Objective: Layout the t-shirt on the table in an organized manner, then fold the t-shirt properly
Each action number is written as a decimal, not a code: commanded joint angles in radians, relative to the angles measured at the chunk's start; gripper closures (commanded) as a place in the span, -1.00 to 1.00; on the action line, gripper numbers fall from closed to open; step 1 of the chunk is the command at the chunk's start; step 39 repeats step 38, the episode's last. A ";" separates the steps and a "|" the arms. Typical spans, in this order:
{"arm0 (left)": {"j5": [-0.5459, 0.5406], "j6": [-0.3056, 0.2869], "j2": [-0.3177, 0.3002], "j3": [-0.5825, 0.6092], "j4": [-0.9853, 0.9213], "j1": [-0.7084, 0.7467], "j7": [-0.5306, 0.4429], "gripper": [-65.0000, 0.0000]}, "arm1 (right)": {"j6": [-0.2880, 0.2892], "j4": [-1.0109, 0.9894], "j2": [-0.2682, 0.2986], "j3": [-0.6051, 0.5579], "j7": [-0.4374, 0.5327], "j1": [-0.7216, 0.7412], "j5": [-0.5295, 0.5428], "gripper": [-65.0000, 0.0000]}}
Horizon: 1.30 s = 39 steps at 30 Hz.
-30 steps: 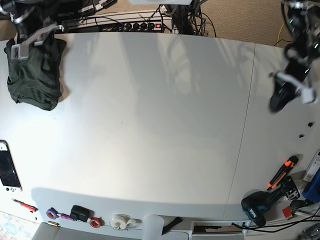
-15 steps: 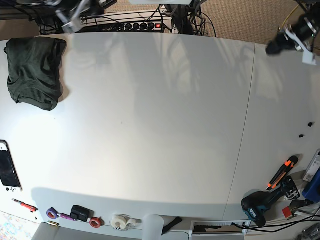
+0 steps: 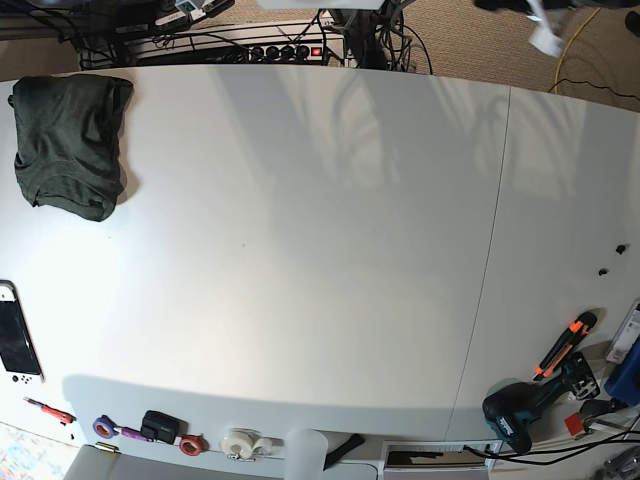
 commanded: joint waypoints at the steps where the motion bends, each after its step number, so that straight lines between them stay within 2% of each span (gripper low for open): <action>1: 0.045 -0.009 -0.012 0.042 -0.006 0.006 -0.039 1.00 | 0.008 -0.062 0.011 -0.007 -0.001 0.016 0.004 1.00; 4: 0.279 -0.009 -0.011 0.182 -0.063 -0.040 -0.176 1.00 | 0.008 -0.273 0.012 -0.032 0.038 0.124 0.003 1.00; 7: 0.547 -0.009 -0.011 0.312 -0.171 -0.100 -0.364 1.00 | 0.008 -0.443 0.011 -0.036 0.172 0.212 0.004 1.00; 8: 0.626 0.011 -0.011 0.353 -0.218 -0.124 -0.428 1.00 | 0.008 -0.491 0.011 -0.036 0.230 0.237 0.004 1.00; 10: 0.752 0.151 -0.011 0.436 -0.325 -0.185 -0.533 1.00 | 0.008 -0.566 0.004 -0.035 0.319 0.288 0.003 1.00; 12: 0.840 0.285 -0.010 0.513 -0.436 -0.260 -0.605 1.00 | 0.005 -0.614 -0.010 -0.035 0.346 0.340 -0.013 1.00; 13: 0.873 0.342 -0.007 0.546 -0.491 -0.300 -0.629 1.00 | -0.035 -0.629 -0.020 -0.035 0.354 0.365 -0.036 1.00; 16: 0.906 0.481 0.013 0.617 -0.639 -0.413 -0.665 1.00 | -0.178 -0.645 -0.058 -0.035 0.377 0.425 -0.107 1.00; 19: 0.904 0.568 0.048 0.633 -0.752 -0.509 -0.671 1.00 | -0.291 -0.645 -0.095 -0.035 0.384 0.476 -0.131 1.00; 23: 0.833 0.596 0.114 0.632 -0.845 -0.587 -0.675 1.00 | -0.385 -0.645 -0.140 -0.035 0.430 0.525 -0.130 1.00; 27: 0.816 0.605 0.198 0.632 -0.892 -0.619 -0.686 1.00 | -0.481 -0.645 -0.191 -0.035 0.417 0.557 -0.131 1.00; 29: 0.817 0.644 0.240 0.632 -0.902 -0.625 -0.697 1.00 | -0.502 -0.645 -0.211 -0.035 0.421 0.557 -0.131 1.00; 34: 0.816 0.743 0.314 0.632 -0.903 -0.630 -0.746 1.00 | -0.501 -0.645 -0.227 -0.035 0.427 0.559 -0.131 1.00; 39: 0.815 0.745 0.328 0.632 -0.902 -0.631 -0.779 1.00 | -0.501 -0.645 -0.227 -0.035 0.427 0.559 -0.130 1.00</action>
